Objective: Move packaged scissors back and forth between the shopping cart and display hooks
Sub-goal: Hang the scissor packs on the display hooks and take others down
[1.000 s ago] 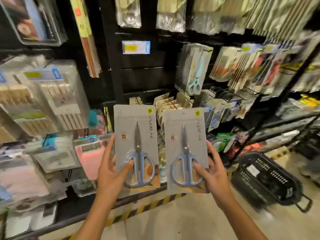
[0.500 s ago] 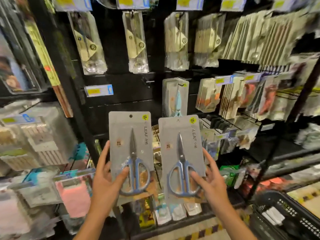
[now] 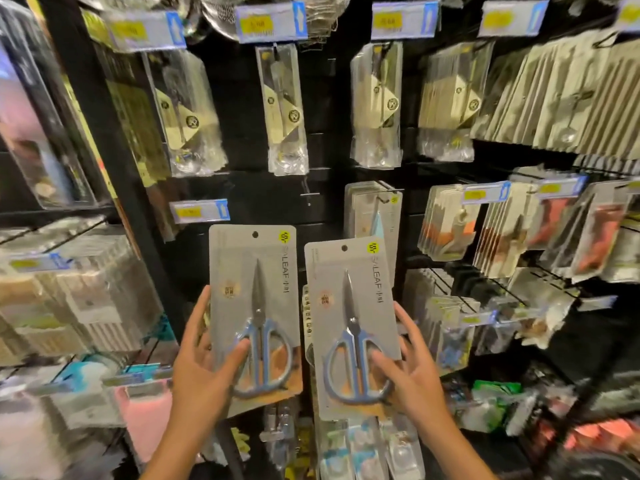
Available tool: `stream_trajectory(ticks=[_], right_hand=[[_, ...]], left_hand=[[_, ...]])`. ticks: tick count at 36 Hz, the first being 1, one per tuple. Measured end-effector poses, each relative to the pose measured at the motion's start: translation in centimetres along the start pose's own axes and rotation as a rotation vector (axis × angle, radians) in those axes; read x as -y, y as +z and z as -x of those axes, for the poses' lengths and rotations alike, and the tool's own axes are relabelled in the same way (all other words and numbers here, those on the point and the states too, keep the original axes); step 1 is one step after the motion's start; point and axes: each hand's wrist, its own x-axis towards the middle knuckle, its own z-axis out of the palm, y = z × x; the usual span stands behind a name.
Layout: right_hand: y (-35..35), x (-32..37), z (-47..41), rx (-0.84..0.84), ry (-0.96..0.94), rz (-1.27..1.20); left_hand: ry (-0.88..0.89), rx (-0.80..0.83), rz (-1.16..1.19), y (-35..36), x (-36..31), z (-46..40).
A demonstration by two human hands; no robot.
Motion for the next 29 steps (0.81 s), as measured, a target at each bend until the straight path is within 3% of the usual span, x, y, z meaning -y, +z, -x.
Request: stream_trajectory(ticks=[29], right_hand=[[5.2,-1.3,-12.7,0.069,-0.086,-0.027]], left_hand=[[0.102,-0.104,-0.005,0.0,3.5,-9.8]])
